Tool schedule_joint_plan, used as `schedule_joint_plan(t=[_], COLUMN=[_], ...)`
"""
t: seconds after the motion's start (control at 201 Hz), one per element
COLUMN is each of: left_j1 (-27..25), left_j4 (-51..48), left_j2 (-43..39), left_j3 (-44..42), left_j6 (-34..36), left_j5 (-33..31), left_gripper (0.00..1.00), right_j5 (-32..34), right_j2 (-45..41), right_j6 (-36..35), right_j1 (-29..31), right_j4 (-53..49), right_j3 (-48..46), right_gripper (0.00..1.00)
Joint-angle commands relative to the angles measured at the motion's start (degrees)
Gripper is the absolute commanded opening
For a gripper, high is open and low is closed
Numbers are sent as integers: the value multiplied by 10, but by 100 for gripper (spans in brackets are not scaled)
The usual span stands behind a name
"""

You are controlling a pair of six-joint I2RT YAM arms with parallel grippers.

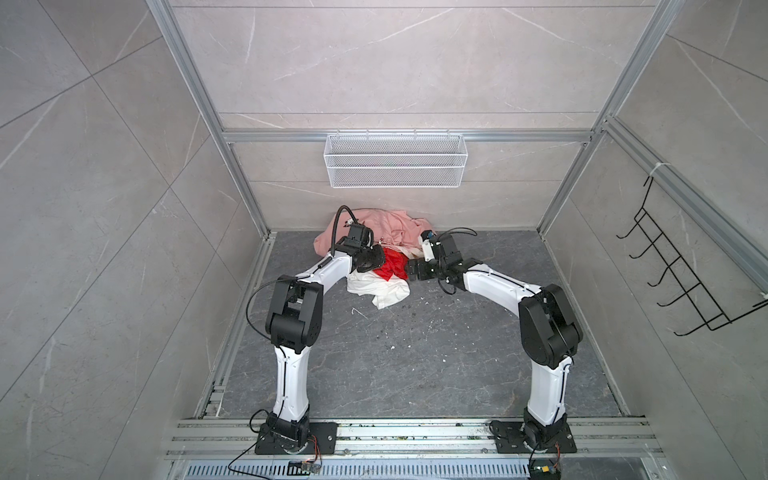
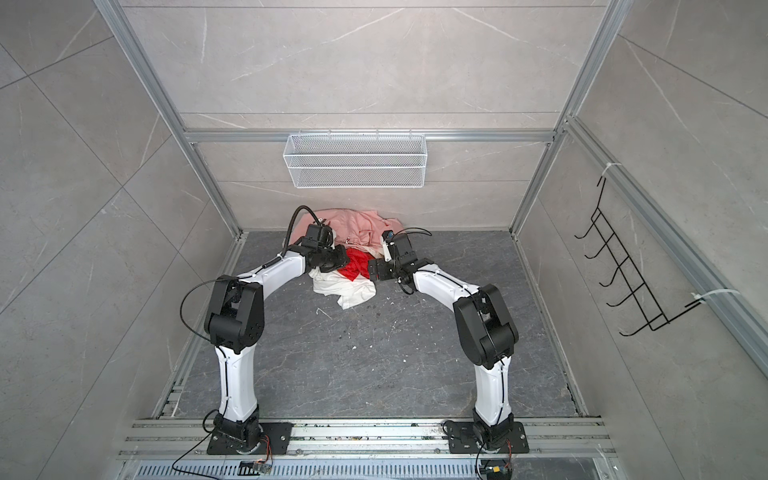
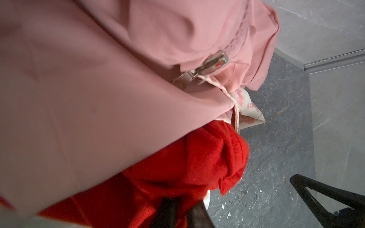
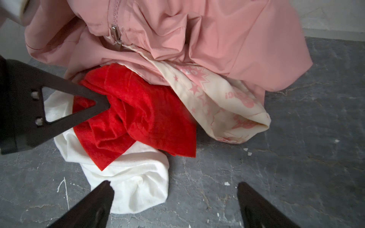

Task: Pick out a specific cloth from the pile
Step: 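Close the left gripper on the red cloth while the right gripper hovers nearby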

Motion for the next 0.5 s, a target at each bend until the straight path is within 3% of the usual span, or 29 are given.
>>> schedule_joint_plan(t=[0.0,0.493], left_j1=[-1,-2], left_j4=[3,-3], left_j2=[-23,-57], left_j3=[21,48], left_j6=[7,3], left_j5=[-12,18], left_gripper=[4,0], right_j5=[3,4], right_j2=[-24,-32], right_j6=[-1,-4], right_j1=[0,0], right_j4=[3,3], right_j3=[-3,-6], right_gripper=[100,100])
